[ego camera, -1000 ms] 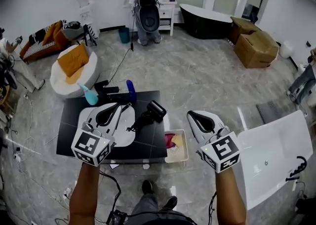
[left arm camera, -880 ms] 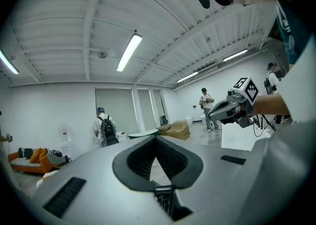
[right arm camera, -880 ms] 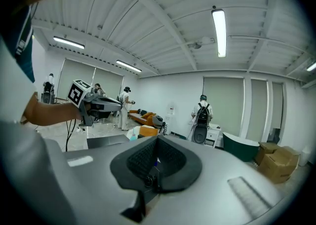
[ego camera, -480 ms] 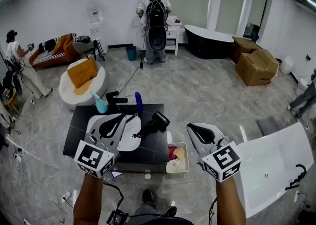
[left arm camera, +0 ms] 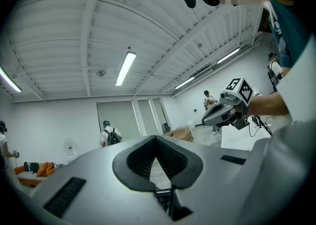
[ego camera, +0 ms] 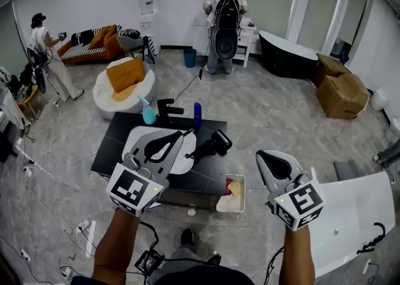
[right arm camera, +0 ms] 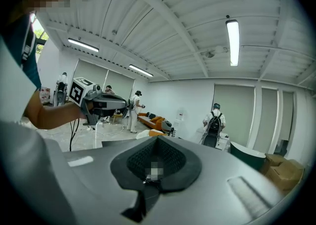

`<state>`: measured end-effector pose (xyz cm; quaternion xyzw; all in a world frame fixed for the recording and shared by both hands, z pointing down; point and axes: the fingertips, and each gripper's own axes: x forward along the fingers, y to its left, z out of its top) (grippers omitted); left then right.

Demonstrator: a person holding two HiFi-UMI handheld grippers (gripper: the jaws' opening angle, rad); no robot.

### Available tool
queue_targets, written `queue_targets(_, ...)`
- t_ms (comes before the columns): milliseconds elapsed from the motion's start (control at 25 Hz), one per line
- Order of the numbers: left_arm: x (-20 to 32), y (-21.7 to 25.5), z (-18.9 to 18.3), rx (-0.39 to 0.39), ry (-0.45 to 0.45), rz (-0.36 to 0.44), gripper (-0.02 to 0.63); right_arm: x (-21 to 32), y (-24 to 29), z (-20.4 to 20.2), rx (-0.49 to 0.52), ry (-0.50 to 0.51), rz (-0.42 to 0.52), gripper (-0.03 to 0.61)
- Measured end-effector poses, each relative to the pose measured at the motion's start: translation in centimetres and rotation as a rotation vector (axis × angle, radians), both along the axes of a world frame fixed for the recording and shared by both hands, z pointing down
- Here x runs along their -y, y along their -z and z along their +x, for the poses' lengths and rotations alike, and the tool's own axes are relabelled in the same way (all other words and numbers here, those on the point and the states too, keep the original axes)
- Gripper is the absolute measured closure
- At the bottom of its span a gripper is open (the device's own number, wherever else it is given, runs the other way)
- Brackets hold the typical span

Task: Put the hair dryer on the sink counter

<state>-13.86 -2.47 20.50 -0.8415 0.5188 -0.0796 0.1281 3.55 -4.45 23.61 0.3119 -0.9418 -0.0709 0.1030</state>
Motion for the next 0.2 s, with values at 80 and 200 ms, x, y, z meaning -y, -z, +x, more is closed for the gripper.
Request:
queue_targets(80, -0.8, -0.1, -0.1, -0.014, 0.001, -0.003, 0.607, -0.8, 0.1, -0.4, -0.006, 0.008, 0.005, 0.570)
queue_targets(200, -2.0, -0.3, -0.3, -0.018, 0.001, -0.007, 0.607, -1.8, 0.0, -0.9, 0.004, 0.009, 0.003, 0.569)
